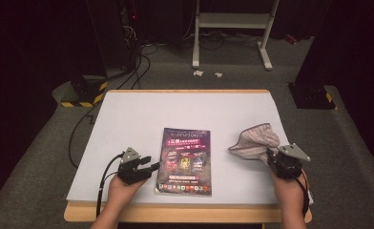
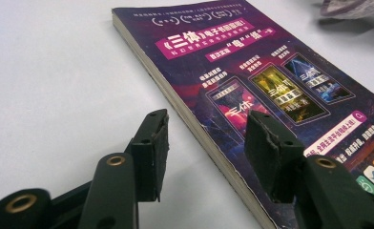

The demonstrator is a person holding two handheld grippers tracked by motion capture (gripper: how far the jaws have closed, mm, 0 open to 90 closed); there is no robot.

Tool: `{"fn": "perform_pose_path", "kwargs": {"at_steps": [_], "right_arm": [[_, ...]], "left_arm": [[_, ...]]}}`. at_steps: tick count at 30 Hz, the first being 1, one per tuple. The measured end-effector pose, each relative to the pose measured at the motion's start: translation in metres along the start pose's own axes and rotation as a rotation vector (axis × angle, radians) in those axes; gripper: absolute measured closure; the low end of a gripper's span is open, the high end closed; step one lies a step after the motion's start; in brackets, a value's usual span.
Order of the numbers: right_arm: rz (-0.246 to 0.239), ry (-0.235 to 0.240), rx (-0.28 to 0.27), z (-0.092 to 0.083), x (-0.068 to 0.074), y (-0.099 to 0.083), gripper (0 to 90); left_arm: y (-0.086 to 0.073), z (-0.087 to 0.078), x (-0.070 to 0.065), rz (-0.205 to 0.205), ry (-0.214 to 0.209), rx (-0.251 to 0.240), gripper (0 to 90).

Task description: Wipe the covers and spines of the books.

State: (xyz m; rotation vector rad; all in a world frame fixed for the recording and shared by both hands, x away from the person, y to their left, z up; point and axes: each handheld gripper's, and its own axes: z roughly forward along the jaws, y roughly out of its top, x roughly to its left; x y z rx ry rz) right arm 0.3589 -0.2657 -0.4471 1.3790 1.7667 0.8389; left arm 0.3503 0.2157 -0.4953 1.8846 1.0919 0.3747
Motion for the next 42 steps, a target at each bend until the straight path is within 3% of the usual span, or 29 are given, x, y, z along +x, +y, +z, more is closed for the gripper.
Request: {"fn": "perform_pose_path", "kwargs": {"at_steps": [6,12,16,20,23,25,29,31,32,35,38,40,42], "right_arm": [[-0.127,-0.041,0.037,0.008,0.021,-0.001,70.3],[-0.171,0.065,0.038,0.021,0.054,-0.001,69.4],[-0.164,0.167,0.015,0.026,0.079,0.004,68.8],[-0.167,0.23,0.001,0.032,0.099,0.008,68.0],[-0.123,0.278,-0.009,0.037,0.107,0.011,66.7],[-0.054,0.332,0.004,0.043,0.11,0.01,62.4],[0.072,0.431,0.041,0.052,0.113,0.008,43.5],[0.112,0.477,0.05,0.054,0.113,0.008,34.5],[0.111,0.481,0.052,0.054,0.114,0.008,31.9],[0.045,0.421,0.078,0.057,0.122,0.006,29.6],[0.002,0.391,0.099,0.061,0.127,0.002,29.4],[-0.013,0.365,0.11,0.063,0.129,-0.001,30.6],[-0.007,0.369,0.117,0.065,0.128,-0.002,33.3]], "left_arm": [[0.0,0.0,-0.001,0.0,0.0,0.001,50.9],[-0.001,0.0,0.0,-0.004,0.0,0.003,51.0],[-0.001,0.0,0.0,-0.001,-0.001,0.007,51.0],[-0.002,0.0,0.001,-0.004,-0.001,0.01,51.0],[-0.003,0.001,0.001,-0.003,0.001,0.015,51.1],[-0.003,0.002,0.0,-0.004,0.0,0.019,51.0],[-0.004,0.004,0.0,0.002,-0.001,0.027,51.1],[-0.004,0.004,0.0,0.0,-0.003,0.027,51.0],[-0.004,0.004,-0.001,0.0,-0.003,0.028,51.0],[-0.005,0.005,-0.001,0.001,-0.004,0.031,51.1],[-0.005,0.005,-0.001,0.002,-0.005,0.033,51.1],[-0.005,0.005,-0.001,0.002,-0.005,0.033,51.0],[-0.005,0.005,-0.001,0.002,-0.005,0.033,51.0]]}}
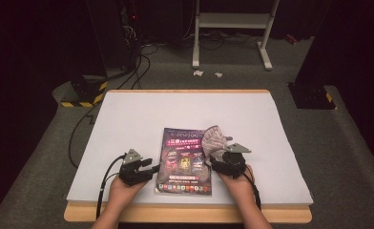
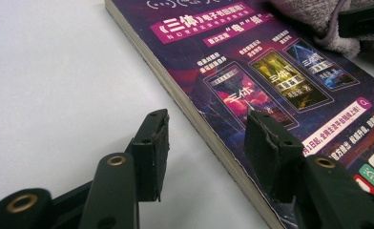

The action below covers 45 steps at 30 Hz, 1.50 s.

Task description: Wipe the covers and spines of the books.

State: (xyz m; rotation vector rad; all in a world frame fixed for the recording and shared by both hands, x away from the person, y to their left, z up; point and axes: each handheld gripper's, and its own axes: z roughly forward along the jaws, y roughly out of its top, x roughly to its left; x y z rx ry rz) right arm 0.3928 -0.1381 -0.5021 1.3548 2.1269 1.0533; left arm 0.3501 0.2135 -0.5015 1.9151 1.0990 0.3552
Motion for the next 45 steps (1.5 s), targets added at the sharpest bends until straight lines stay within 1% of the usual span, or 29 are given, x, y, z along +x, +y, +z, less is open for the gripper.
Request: {"fn": "perform_pose_path", "kwargs": {"at_steps": [1,5,10,12,15,17,19,20,22,23,24,27,30,31,32,33,35,36,39,40,42,45], "right_arm": [[-0.003,-0.002,0.003,0.001,0.0,0.0,35.1],[-0.001,0.017,0.005,0.002,-0.001,-0.002,43.1],[-0.002,0.041,0.003,0.001,-0.003,-0.003,57.8],[-0.012,0.048,-0.001,0.0,-0.003,-0.003,62.6],[-0.019,0.051,-0.009,-0.002,-0.004,-0.002,64.6],[-0.007,0.059,-0.023,-0.006,-0.005,-0.001,64.8],[-0.009,0.062,-0.056,-0.014,-0.007,0.0,64.8],[-0.001,0.073,-0.076,-0.02,-0.008,0.002,64.8],[-0.012,0.099,-0.108,-0.031,-0.007,0.004,64.8],[-0.022,0.114,-0.124,-0.038,-0.004,0.004,64.8],[-0.027,0.124,-0.128,-0.042,-0.002,0.003,64.7],[-0.086,0.169,-0.119,-0.048,0.011,-0.002,64.6],[-0.138,0.216,-0.08,-0.047,0.025,-0.009,64.5],[-0.153,0.226,-0.067,-0.046,0.028,-0.01,64.4],[-0.172,0.243,-0.035,-0.044,0.034,-0.012,64.3],[-0.187,0.249,-0.016,-0.042,0.038,-0.013,64.2],[-0.201,0.26,0.014,-0.038,0.045,-0.016,63.9],[-0.206,0.263,0.019,-0.036,0.049,-0.018,63.7],[-0.226,0.282,0.025,-0.035,0.059,-0.02,62.9],[-0.231,0.293,0.027,-0.034,0.063,-0.02,62.7],[-0.241,0.317,0.031,-0.032,0.072,-0.02,62.3],[-0.259,0.349,0.035,-0.027,0.088,-0.018,62.0]], "left_arm": [[0.0,0.0,0.0,0.001,0.001,0.002,51.0],[0.0,0.001,-0.001,-0.001,-0.002,0.004,51.0],[-0.001,0.002,-0.001,0.001,-0.001,0.007,51.0],[-0.001,0.002,-0.001,0.002,0.0,0.008,51.0],[0.0,0.001,0.0,-0.001,0.002,0.001,51.0],[0.0,-0.001,0.001,-0.003,0.004,-0.012,51.1],[0.001,-0.004,0.003,-0.009,0.007,-0.024,51.1],[0.002,-0.006,0.004,-0.012,0.009,-0.029,51.1],[0.003,-0.01,0.009,-0.021,0.016,-0.043,51.1],[0.004,-0.012,0.011,-0.03,0.018,-0.049,51.1],[0.004,-0.016,0.014,-0.041,0.022,-0.065,51.1],[0.006,-0.026,0.022,-0.062,0.035,-0.104,50.9],[0.009,-0.037,0.029,-0.055,0.058,-0.136,48.9],[0.01,-0.041,0.032,-0.045,0.077,-0.146,48.3],[0.01,-0.043,0.034,-0.039,0.089,-0.151,48.3],[0.011,-0.045,0.036,-0.034,0.096,-0.15,48.0],[0.011,-0.047,0.041,-0.03,0.104,-0.149,46.8],[0.011,-0.048,0.043,-0.028,0.107,-0.149,47.4],[0.011,-0.048,0.046,-0.028,0.108,-0.148,46.7],[0.011,-0.049,0.047,-0.033,0.112,-0.15,45.0],[0.012,-0.051,0.047,-0.038,0.104,-0.161,43.9],[0.014,-0.056,0.047,-0.033,0.098,-0.179,44.5]]}}
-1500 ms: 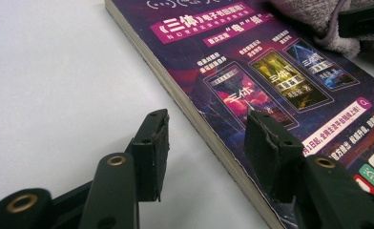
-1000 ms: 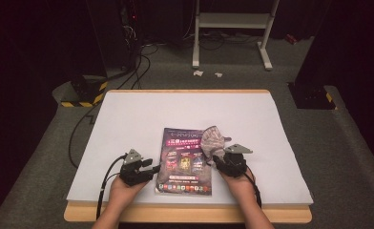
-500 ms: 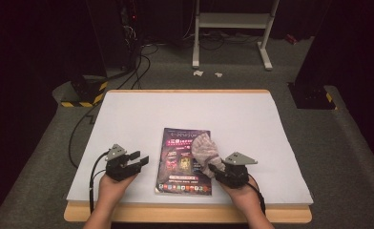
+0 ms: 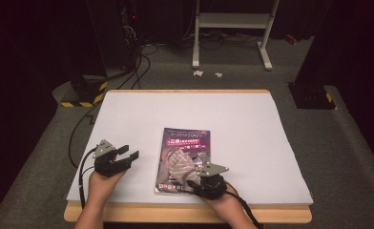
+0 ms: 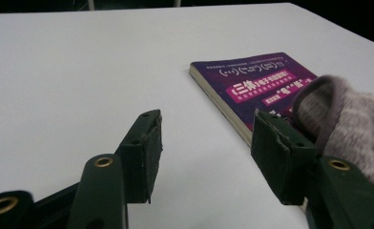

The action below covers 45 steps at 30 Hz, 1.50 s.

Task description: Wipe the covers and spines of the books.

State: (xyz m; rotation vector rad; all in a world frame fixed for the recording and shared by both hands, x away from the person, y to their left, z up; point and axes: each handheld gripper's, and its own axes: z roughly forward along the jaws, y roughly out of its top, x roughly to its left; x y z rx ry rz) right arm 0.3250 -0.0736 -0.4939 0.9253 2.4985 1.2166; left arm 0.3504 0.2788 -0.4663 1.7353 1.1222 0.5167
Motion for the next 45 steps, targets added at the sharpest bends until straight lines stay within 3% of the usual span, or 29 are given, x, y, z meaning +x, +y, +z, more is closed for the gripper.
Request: {"fn": "perform_pose_path", "kwargs": {"at_steps": [6,9,15,25,36,39,45], "right_arm": [[-0.041,0.062,0.021,0.023,0.027,0.017,61.4],[-0.068,0.083,0.03,0.035,0.04,0.026,60.8],[-0.089,0.101,0.044,0.048,0.053,0.037,60.8],[-0.055,0.038,0.05,0.024,0.031,0.022,60.9],[0.045,-0.091,0.038,-0.034,-0.01,-0.02,60.8],[0.067,-0.123,0.036,-0.046,-0.018,-0.028,60.8],[0.062,-0.155,0.045,-0.053,-0.018,-0.032,60.9]], "left_arm": [[0.0,-0.007,0.008,0.006,0.028,-0.025,43.2],[-0.001,-0.009,0.012,-0.014,0.033,-0.026,42.9],[-0.003,-0.009,0.018,-0.036,0.044,-0.023,41.1],[-0.006,-0.005,0.02,-0.034,0.032,-0.003,36.1],[-0.008,-0.002,0.022,-0.033,0.035,0.009,31.0],[-0.009,0.0,0.021,-0.02,0.06,0.024,30.9],[-0.01,0.0,0.023,-0.02,0.079,0.027,29.8]]}}
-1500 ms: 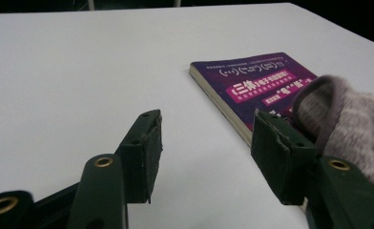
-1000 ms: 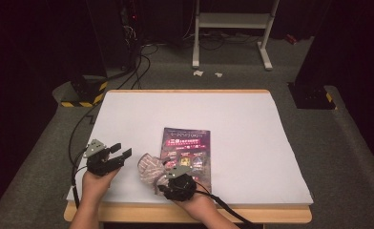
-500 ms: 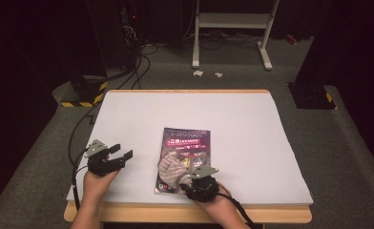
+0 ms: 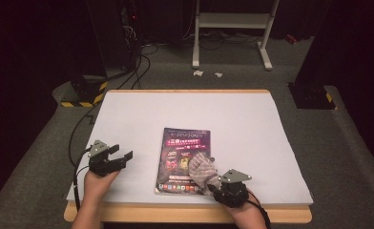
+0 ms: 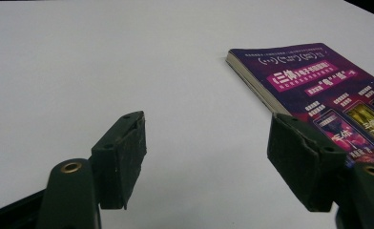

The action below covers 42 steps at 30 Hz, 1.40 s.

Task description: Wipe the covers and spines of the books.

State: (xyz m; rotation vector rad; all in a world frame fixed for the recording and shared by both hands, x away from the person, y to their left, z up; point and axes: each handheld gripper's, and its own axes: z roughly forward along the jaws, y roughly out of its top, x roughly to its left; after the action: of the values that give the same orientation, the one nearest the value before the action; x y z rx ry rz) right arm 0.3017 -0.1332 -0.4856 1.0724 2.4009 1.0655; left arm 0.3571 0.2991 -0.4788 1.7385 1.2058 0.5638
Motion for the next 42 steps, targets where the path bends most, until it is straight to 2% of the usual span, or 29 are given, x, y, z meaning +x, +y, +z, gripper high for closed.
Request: {"fn": "perform_pose_path", "kwargs": {"at_steps": [6,10,22,26,28,31,35,42], "right_arm": [[-0.029,0.03,0.005,0.012,0.017,0.01,60.9],[-0.073,0.067,0.008,0.029,0.038,0.022,60.9],[-0.137,0.164,0.005,0.07,0.085,0.055,60.9],[-0.157,0.199,0.01,0.081,0.101,0.065,60.8],[-0.178,0.2,0.009,0.085,0.108,0.068,60.8],[-0.176,0.201,0.01,0.086,0.108,0.07,60.9],[-0.164,0.181,0.005,0.079,0.099,0.065,60.9],[-0.115,0.13,-0.004,0.056,0.069,0.044,60.9]], "left_arm": [[-0.001,-0.002,0.005,0.002,0.038,-0.008,29.8],[-0.001,-0.005,0.009,-0.012,0.04,-0.014,29.8],[0.0,-0.01,0.015,-0.035,0.034,-0.032,30.1],[0.0,-0.011,0.018,-0.045,0.048,-0.035,30.1],[0.0,-0.012,0.02,-0.054,0.053,-0.039,30.1],[0.0,-0.014,0.022,-0.064,0.053,-0.042,30.2],[0.0,-0.013,0.021,-0.063,0.048,-0.04,30.2],[0.0,-0.012,0.019,-0.054,0.039,-0.036,30.1]]}}
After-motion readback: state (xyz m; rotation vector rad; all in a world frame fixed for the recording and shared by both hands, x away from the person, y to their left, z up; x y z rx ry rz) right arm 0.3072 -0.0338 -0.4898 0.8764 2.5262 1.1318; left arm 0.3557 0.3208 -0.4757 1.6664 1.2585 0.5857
